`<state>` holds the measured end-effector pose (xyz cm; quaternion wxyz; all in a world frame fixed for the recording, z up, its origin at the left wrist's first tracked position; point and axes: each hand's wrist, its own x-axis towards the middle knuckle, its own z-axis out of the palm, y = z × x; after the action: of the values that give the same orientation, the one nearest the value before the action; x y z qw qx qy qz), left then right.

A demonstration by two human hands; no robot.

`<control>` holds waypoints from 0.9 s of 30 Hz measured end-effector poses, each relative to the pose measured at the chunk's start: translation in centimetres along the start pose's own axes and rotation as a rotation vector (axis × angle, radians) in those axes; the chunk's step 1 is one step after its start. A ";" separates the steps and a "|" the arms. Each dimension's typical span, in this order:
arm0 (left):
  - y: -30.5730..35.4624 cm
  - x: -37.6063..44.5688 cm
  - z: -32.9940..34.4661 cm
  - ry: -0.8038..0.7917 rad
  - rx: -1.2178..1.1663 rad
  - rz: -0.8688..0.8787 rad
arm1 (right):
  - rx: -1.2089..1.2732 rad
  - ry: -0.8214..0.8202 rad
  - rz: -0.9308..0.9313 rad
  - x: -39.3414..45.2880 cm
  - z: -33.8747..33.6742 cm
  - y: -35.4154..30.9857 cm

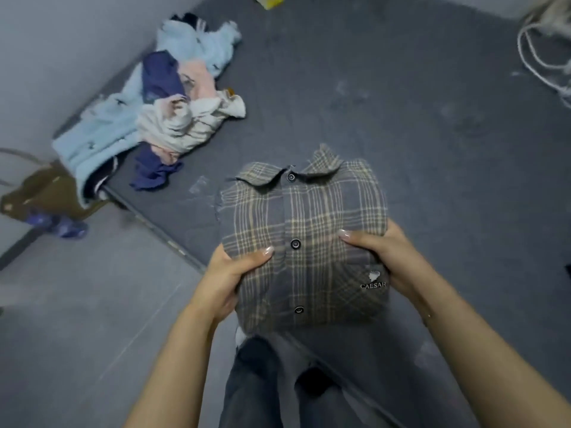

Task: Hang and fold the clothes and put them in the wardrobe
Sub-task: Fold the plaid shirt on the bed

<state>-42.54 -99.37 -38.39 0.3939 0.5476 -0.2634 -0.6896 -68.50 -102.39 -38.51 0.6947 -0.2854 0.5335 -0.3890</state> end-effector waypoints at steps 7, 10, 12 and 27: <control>5.1 -16.6 -8.9 0.350 -0.074 0.219 | -0.291 -0.460 0.000 -4.2 16.4 -4.6; 6.3 -24.8 -13.2 0.534 -0.129 0.327 | -0.397 -0.670 -0.027 -6.8 25.2 -4.6; 6.6 -30.6 -16.0 0.664 -0.159 0.402 | -0.433 -0.797 -0.057 -9.2 31.6 -4.0; 2.5 -73.9 -28.3 1.422 -0.273 0.822 | -0.558 -1.696 -0.003 -41.7 70.0 7.0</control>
<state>-8.02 -37.40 -3.32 0.7498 0.6601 -0.0447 -0.0064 -4.77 -64.69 -3.82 0.7605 -0.6365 -0.0851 0.0962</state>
